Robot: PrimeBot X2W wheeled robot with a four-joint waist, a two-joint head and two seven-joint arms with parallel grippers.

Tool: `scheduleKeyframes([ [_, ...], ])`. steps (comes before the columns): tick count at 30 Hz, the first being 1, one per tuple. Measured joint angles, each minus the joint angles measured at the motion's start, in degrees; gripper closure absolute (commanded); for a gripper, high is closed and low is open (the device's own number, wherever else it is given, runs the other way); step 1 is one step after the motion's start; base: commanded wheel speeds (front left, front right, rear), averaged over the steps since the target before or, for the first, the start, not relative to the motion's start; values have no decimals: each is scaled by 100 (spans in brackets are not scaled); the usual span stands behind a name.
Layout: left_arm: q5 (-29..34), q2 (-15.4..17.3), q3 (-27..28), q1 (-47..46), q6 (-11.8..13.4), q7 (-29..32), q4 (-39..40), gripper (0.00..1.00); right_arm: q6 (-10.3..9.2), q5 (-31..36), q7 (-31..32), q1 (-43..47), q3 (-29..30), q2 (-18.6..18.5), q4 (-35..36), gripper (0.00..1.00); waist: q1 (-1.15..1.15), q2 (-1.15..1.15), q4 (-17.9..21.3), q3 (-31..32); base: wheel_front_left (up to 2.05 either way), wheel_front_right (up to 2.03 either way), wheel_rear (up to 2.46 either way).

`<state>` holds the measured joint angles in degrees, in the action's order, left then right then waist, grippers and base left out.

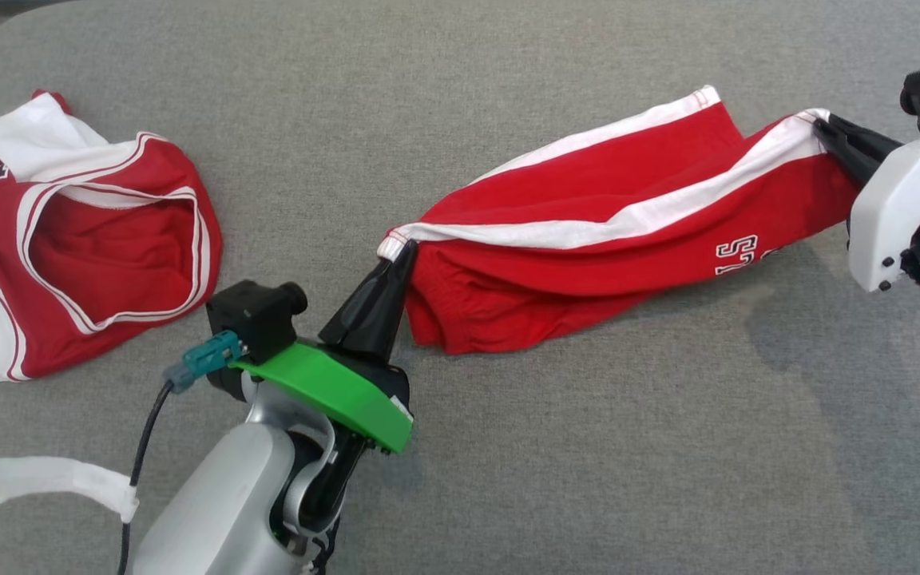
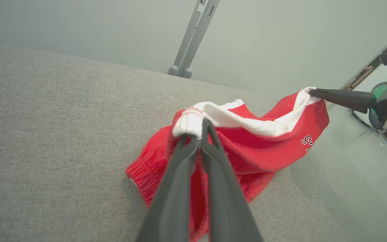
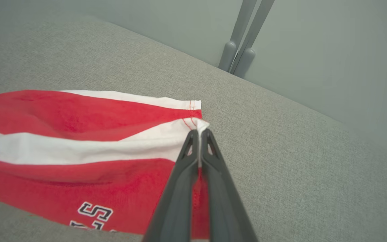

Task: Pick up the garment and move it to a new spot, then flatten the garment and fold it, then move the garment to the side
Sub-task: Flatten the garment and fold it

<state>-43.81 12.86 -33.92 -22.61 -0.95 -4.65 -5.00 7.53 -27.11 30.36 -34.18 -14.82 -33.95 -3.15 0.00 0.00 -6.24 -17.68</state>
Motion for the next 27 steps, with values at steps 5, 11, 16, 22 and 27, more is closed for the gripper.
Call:
scheduleKeyframes([
  [5,-8,-194,14,-437,-107,-83,-381,100,0,5,-69,-502,-292,-23,-415,100,0,0,-151,-238,0,0,0],
  [11,54,-374,93,-822,-159,-409,-725,100,0,166,-731,-855,-405,-32,-633,100,0,0,-317,-458,0,0,0],
  [16,123,-450,116,-1022,-166,-587,-1047,100,0,361,-1127,-875,-386,-27,-996,100,0,0,-365,-615,0,0,0],
  [22,232,-571,118,-1318,-149,-712,-1569,100,0,575,-1758,-1088,-448,41,-1414,100,0,0,-344,-800,0,0,0],
  [27,267,-655,94,-1482,-152,-760,-1907,100,0,619,-2102,-1231,-619,105,-1690,100,0,0,-302,-923,0,0,0],
])
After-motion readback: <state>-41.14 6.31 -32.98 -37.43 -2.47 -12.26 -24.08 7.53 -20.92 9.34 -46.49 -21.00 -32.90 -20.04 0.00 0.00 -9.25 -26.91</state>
